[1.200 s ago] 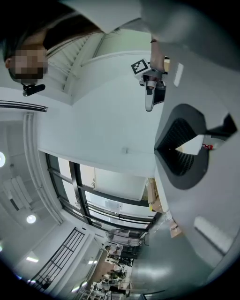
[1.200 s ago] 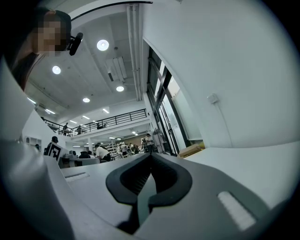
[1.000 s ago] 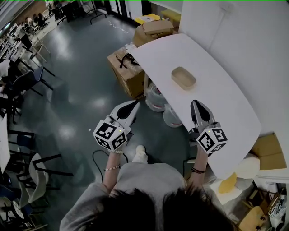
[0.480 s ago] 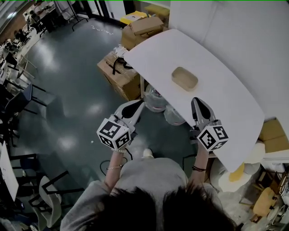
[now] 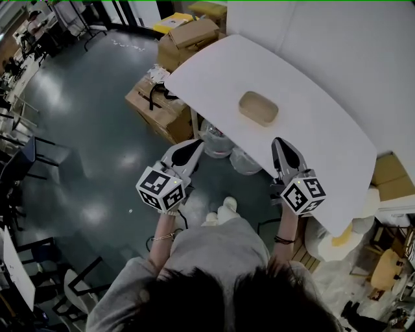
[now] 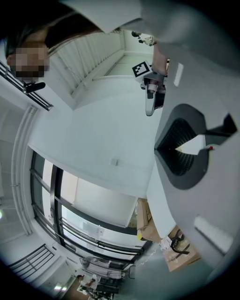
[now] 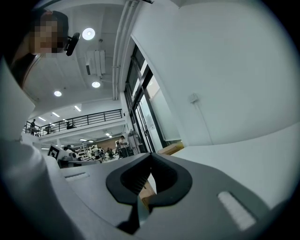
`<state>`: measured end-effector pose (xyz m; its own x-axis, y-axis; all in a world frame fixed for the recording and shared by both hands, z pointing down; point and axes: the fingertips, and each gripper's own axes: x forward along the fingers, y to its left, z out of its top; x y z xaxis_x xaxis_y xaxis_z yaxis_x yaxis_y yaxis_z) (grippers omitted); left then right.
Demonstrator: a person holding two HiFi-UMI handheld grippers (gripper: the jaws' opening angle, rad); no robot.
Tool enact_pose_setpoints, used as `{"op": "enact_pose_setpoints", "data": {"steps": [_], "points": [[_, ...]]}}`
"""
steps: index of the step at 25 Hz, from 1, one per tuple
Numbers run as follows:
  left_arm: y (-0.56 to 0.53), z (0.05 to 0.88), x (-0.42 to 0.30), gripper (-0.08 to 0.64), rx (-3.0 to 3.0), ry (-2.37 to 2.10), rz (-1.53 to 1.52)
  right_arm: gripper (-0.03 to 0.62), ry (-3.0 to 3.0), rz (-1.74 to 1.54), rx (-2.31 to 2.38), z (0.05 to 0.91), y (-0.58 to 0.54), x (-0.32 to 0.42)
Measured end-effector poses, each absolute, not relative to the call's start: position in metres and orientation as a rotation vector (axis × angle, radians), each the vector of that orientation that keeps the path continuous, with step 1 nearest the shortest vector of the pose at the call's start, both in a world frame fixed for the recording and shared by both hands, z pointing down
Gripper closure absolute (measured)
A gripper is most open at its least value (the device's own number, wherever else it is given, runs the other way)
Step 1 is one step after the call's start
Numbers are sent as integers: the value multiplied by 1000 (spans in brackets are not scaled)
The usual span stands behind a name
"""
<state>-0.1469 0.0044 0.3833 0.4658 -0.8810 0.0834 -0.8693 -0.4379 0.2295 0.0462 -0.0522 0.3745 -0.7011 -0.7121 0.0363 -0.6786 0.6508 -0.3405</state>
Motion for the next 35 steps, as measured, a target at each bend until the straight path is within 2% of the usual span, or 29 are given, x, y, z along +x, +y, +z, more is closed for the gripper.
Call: {"op": "enact_pose_setpoints", "data": {"steps": [22,35], "points": [[-144,407,-115,565,2515,-1331,-9,580,2714,-603,-1302,404,-173,75],[-184,423,-99,565,2518,-1245,34,580,2672,-672,-1374,421,-206,84]]}}
